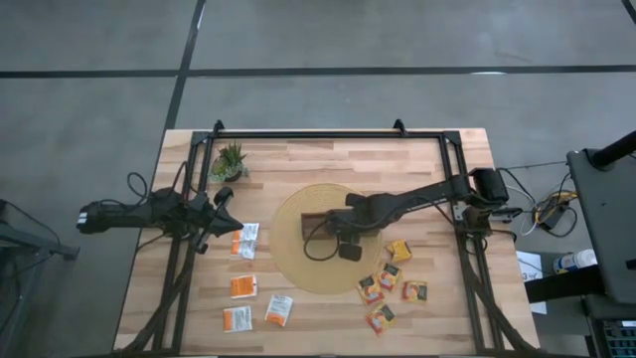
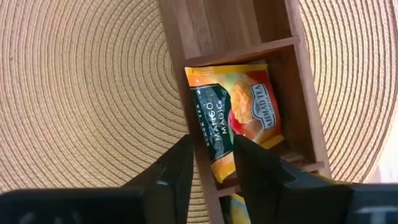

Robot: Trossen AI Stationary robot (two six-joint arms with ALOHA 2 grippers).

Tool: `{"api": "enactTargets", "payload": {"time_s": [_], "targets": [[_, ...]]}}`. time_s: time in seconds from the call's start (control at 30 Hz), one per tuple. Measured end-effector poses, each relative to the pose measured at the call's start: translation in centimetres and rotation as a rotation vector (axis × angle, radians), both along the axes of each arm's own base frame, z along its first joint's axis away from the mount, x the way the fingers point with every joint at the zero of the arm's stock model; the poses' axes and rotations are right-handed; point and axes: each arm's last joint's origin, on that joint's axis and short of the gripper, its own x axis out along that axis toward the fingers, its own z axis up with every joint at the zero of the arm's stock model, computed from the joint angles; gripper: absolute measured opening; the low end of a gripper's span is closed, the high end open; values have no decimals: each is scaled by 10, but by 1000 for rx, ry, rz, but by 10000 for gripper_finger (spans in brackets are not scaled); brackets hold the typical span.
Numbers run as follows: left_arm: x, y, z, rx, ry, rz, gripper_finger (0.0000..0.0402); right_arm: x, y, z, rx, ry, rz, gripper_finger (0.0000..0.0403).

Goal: Pick & Place Tea
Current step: Put the orange tea bag into the middle of the wooden organizer

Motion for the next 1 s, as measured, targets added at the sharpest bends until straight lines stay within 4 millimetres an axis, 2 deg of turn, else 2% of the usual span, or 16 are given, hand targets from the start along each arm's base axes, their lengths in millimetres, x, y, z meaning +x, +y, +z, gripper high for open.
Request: {"api": "enactTargets", "payload": {"time_s": [0.47,0.77,1.0], "targets": [[0,0,0,0,1,-1,0,1,-3,-1,8,-2,-15,15],[0,0,0,0,0,0,0,1,-5,-1,17,0,-40,8],[0,0,0,0,-1,0,0,6,-6,10,-16,-40,-72,8]]}}
